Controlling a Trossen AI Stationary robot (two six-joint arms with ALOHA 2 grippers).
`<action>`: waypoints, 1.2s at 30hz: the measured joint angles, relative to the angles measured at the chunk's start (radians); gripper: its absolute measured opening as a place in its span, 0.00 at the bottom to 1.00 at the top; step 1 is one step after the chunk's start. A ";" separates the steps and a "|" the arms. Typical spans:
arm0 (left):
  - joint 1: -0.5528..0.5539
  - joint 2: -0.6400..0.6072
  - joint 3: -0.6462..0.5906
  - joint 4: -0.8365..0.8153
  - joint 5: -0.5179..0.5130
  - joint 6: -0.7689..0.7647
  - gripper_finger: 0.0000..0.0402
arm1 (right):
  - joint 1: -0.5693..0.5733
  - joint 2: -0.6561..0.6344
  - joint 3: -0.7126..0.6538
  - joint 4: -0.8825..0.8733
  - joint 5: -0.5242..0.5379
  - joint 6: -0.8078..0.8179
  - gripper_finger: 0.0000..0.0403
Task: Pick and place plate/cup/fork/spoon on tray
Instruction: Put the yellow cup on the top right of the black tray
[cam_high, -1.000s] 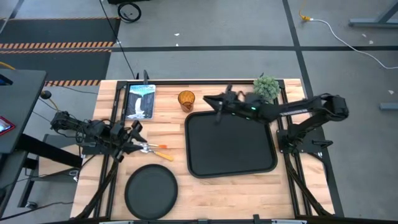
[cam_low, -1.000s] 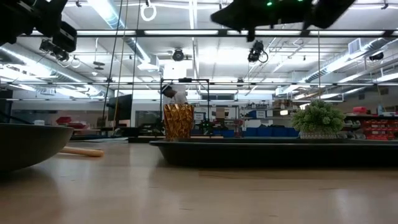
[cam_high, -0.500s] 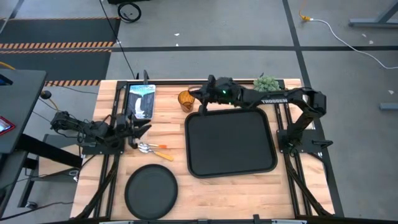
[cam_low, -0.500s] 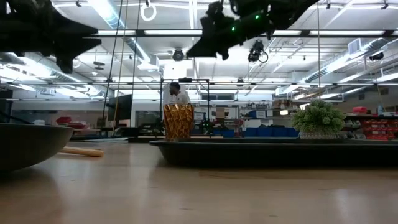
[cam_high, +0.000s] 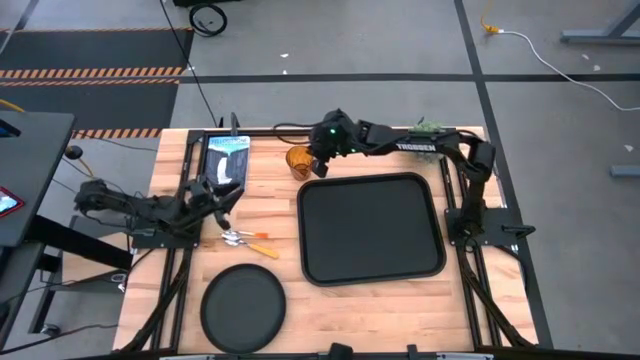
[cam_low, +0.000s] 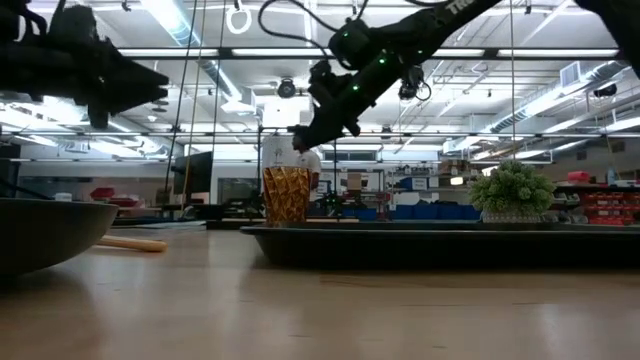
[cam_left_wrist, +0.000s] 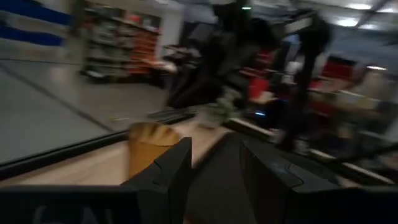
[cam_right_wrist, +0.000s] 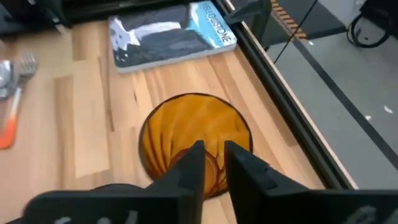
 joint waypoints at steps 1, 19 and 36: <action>0.013 0.017 0.000 0.000 -0.006 0.002 0.35 | -0.002 0.015 0.027 -0.022 0.000 -0.009 0.21; 0.138 0.121 0.000 0.026 0.049 0.246 0.35 | -0.069 0.288 0.526 -0.464 -0.024 -0.157 0.40; 0.224 0.121 0.000 0.019 0.049 0.284 0.35 | -0.067 0.390 0.649 -0.537 -0.076 -0.184 0.40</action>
